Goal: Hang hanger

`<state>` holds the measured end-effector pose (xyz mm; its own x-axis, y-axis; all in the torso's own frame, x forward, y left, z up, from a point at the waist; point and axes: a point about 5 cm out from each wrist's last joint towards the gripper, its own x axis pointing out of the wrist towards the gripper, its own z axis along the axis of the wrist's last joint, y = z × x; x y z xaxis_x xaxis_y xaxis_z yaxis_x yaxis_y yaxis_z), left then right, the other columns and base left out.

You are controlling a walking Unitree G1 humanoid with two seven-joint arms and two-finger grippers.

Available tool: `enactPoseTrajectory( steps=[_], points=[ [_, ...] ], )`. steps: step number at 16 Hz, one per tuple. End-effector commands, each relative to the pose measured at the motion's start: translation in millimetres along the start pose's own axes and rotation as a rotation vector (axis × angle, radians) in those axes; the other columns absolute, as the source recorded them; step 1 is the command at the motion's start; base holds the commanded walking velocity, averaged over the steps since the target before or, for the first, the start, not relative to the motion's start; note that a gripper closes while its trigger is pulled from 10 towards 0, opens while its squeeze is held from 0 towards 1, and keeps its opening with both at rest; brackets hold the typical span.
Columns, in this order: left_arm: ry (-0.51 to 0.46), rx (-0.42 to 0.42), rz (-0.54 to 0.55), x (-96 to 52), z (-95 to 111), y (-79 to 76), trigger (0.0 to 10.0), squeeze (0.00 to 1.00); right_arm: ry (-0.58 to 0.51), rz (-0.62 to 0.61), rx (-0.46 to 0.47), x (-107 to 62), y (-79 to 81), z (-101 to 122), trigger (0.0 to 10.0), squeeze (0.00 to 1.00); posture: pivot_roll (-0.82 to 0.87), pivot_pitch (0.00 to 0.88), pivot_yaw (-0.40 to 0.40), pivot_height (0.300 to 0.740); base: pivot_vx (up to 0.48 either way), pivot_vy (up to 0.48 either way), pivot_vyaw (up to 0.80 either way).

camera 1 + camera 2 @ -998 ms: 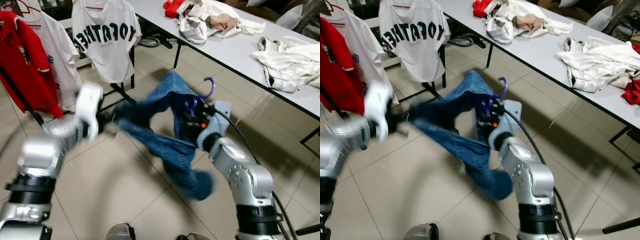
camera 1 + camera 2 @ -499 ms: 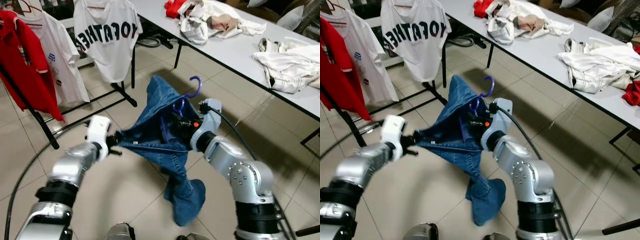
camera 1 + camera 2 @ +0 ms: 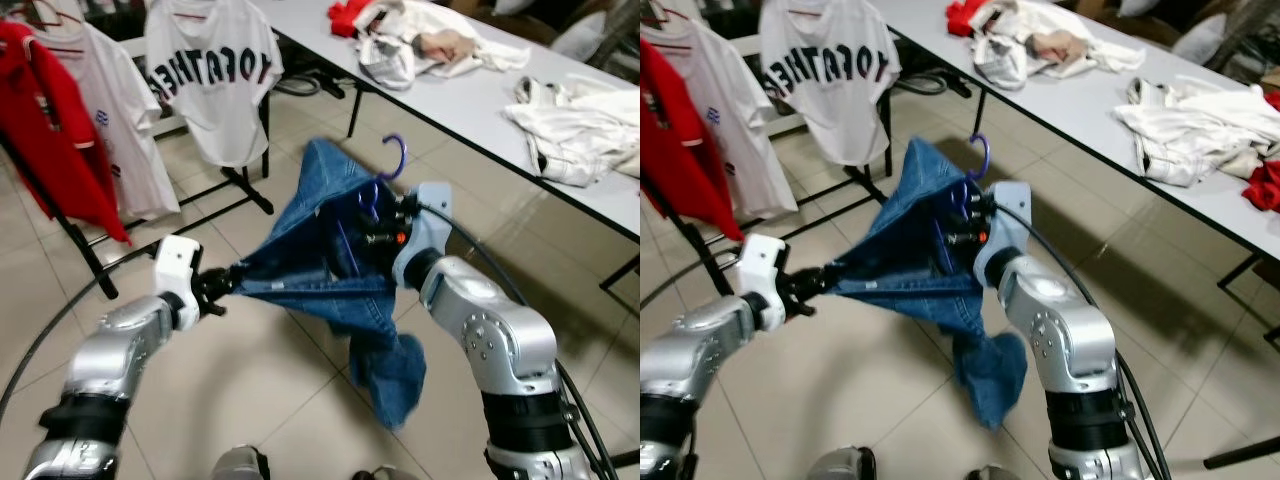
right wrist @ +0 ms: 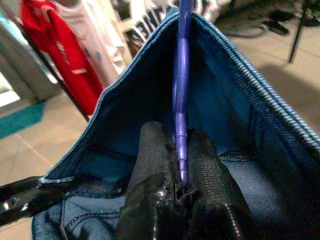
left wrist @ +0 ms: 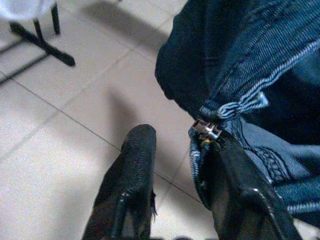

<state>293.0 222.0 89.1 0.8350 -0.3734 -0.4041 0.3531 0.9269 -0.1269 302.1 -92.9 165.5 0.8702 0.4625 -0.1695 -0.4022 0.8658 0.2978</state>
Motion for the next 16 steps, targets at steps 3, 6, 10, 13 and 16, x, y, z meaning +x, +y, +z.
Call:
enactPoseTrajectory(
  steps=[3,6,10,13,16],
  points=[
    [-0.182,0.070,0.110,-28.8,30,-1.2,10.0,1.00,-0.072,-0.004,0.034,-6.6,-14.5,8,10.0,0.00,0.00,0.030,-0.080,0.740,0.000,0.000,0.00],
    [-0.278,0.100,0.110,-35.5,45,-20.2,10.0,0.00,-0.067,-0.078,-0.005,-13.4,-28.9,-4,10.0,0.00,0.01,0.031,-0.083,0.740,0.000,0.000,0.00],
    [-0.207,0.051,-0.141,-23.4,34,-58.7,10.0,0.14,-0.084,-0.142,0.014,-15.5,-36.7,-12,10.0,0.00,0.01,0.016,-0.058,0.740,0.000,0.000,0.00],
    [-0.276,0.065,-0.088,-17.8,52,-55.5,10.0,1.00,-0.080,-0.181,0.019,-14.3,-43.5,-13,10.0,0.00,0.01,0.009,-0.036,0.740,0.000,0.000,0.00],
    [-0.343,0.149,0.068,-17.7,63,-55.9,10.0,0.00,-0.061,-0.259,0.039,-23.7,-60.0,-20,10.0,0.00,0.02,0.015,-0.027,0.740,0.000,0.000,0.00]
  ],
)
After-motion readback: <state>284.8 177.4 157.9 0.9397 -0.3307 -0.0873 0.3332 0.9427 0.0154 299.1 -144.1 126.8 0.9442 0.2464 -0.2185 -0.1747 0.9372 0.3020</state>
